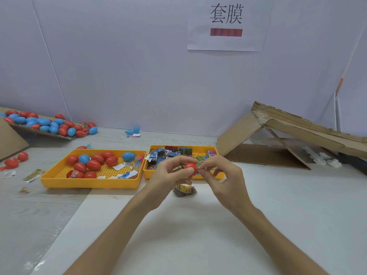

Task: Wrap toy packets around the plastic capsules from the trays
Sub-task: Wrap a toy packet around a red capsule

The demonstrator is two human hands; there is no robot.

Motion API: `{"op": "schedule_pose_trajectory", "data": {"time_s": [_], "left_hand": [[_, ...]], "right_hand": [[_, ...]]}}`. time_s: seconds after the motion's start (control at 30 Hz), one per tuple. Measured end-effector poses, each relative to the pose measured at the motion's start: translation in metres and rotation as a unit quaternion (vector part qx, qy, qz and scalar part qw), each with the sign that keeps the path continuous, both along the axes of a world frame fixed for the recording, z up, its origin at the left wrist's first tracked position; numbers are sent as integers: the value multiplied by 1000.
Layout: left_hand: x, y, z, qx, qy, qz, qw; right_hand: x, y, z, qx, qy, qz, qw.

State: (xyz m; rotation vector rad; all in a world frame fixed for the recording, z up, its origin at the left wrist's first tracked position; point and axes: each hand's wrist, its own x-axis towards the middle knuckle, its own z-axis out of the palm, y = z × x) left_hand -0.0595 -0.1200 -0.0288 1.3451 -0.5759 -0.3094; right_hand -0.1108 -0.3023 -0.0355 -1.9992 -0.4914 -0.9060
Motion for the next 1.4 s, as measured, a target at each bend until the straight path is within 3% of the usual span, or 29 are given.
{"op": "schedule_pose_trajectory", "data": {"time_s": [0.3,0.77,0.93,1.03,1.13,1.4], "left_hand": [[0,-2,-1,61,-54,62,995],[-1,-2,-1,32,-44,48,997],[-3,-2,1,-5,-32,37,999],[-3,-2,2,-32,-23,24,999],[-2,0,2,-50,-8,26,998],[-2,-1,1,-21,-22,59,998]], "right_hand": [[1,2,-2,-22,-12,1,1000],[4,0,-3,-1,1,-12,1000],[5,-1,-1,67,64,7,996],[6,0,0,188,171,74,964],[7,-1,0,259,221,129,931],[8,2,-1,266,223,160,924]]}}
